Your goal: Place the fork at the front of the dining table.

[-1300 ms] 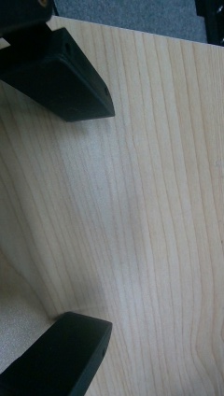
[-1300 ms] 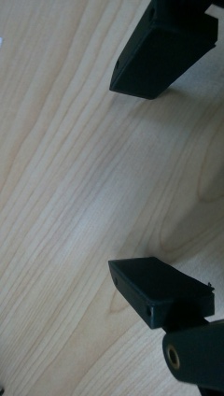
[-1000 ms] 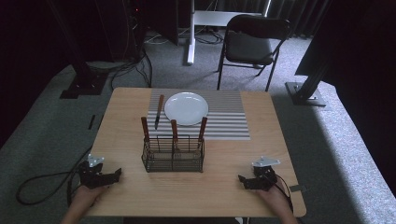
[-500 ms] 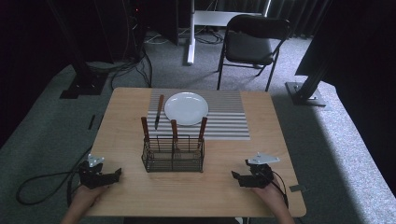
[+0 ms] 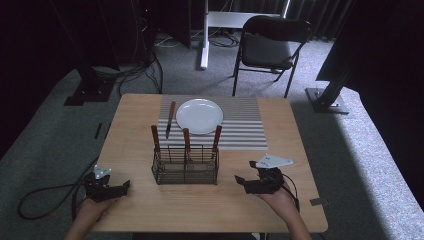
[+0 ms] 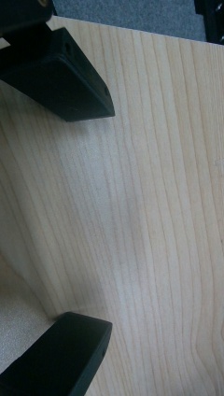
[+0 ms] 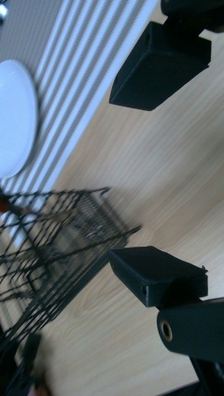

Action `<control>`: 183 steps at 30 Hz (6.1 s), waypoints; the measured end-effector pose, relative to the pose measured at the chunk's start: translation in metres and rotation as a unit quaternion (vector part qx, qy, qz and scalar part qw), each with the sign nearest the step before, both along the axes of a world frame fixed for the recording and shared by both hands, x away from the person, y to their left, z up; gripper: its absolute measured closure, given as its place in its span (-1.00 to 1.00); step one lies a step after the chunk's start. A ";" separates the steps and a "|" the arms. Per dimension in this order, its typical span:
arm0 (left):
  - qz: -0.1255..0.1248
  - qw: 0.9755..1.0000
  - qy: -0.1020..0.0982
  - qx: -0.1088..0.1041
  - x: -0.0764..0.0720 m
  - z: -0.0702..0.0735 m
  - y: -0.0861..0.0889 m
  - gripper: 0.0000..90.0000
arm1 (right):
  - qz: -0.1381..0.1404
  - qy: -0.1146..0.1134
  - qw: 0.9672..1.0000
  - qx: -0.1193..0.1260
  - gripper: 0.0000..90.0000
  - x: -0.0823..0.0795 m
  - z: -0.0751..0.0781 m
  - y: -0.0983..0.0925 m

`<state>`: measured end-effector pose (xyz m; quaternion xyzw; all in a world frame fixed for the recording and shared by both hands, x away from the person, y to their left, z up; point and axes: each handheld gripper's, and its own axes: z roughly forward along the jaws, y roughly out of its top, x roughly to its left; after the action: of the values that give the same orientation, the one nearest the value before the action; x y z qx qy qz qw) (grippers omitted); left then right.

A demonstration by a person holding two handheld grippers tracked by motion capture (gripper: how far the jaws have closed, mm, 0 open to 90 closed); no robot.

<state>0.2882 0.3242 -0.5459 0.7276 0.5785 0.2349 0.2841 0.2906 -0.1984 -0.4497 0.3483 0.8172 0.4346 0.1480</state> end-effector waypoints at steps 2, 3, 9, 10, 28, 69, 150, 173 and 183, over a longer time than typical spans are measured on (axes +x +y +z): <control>0.000 1.000 0.000 0.000 0.000 0.000 0.000 -0.97 | 0.008 -0.002 1.000 0.009 -0.53 0.001 0.006 0.006; 0.000 1.000 0.000 0.000 0.000 0.000 0.000 -0.97 | 0.008 -0.002 1.000 0.009 -0.53 0.001 0.006 0.006; 0.000 1.000 0.000 0.000 0.000 0.000 0.000 -0.97 | 0.035 -0.024 0.999 0.025 -0.51 0.007 0.030 0.030; 0.000 1.000 0.000 0.000 0.000 0.000 0.000 -0.97 | 0.038 -0.024 0.999 0.025 -0.51 0.008 0.032 0.034; -0.002 1.000 0.001 0.000 -0.001 0.000 0.000 -0.97 | 0.055 -0.029 0.998 0.026 -0.40 0.023 0.044 0.094; -0.002 1.000 0.000 -0.001 -0.001 0.000 0.000 -0.97 | -0.150 -0.067 0.986 0.041 0.35 0.035 0.028 0.190; -0.003 1.000 0.000 -0.001 -0.001 0.000 0.000 -0.97 | -0.176 -0.150 0.966 0.112 0.69 0.083 0.145 0.133; -0.003 1.000 -0.001 -0.001 -0.001 0.000 0.000 -0.97 | -0.240 -0.102 0.964 0.054 0.69 0.133 0.089 0.077; -0.002 1.000 -0.001 -0.001 -0.001 0.000 0.000 -0.97 | -0.255 -0.079 0.963 0.023 0.69 0.148 0.055 0.062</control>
<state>0.2871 0.3243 -0.5461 0.7285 0.5768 0.2342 0.2859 0.4390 -0.1359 -0.3945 0.5129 0.6768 0.4273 0.3103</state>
